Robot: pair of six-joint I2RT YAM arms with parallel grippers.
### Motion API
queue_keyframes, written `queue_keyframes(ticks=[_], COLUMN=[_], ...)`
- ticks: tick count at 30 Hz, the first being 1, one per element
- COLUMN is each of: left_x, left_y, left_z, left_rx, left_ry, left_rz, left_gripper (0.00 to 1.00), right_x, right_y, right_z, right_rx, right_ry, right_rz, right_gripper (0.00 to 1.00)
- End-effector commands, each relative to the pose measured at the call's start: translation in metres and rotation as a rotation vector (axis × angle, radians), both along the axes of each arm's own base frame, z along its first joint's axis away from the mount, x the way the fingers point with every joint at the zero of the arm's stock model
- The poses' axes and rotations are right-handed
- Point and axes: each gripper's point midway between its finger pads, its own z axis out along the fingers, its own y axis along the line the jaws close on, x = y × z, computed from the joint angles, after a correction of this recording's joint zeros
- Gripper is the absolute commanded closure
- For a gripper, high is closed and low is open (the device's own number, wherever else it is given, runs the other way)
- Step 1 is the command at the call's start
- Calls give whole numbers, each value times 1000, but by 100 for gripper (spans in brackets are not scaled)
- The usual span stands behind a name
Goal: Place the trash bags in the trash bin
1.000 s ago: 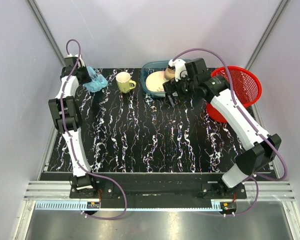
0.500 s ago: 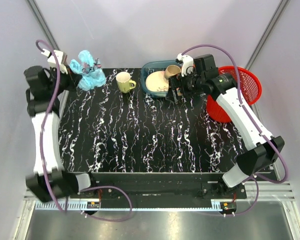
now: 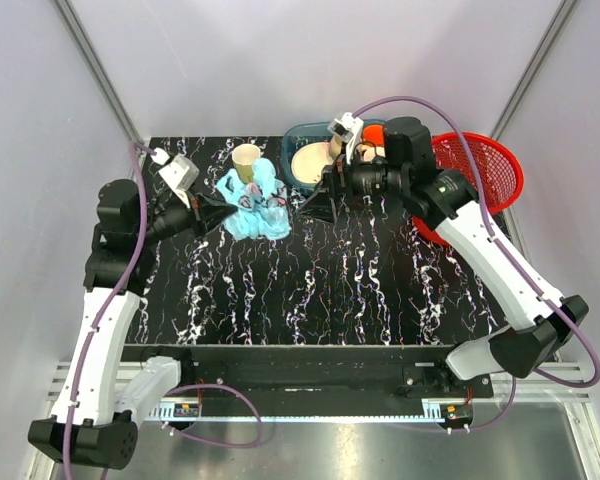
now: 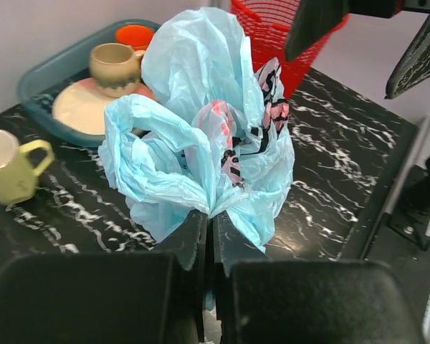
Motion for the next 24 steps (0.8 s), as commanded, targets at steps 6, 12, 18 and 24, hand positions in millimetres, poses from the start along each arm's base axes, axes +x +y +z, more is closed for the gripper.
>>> queue_keyframes(ticks=[6, 12, 18, 24], left_x=[-20, -25, -32, -32], left_y=[-33, -32, -21, 14], left_z=[12, 5, 1, -19], left_rx=[-34, 4, 43, 66], left_ry=[-33, -64, -89, -30], left_rz=[-112, -116, -68, 75], left_gripper=[100, 100, 100, 100], right_x=[6, 12, 19, 57], right_y=[30, 31, 12, -50], right_z=[6, -4, -8, -5], right_rx=[31, -6, -48, -65], right_ry=[-25, -6, -64, -89], right_rz=[-7, -12, -112, -351], right_gripper=[0, 44, 100, 100])
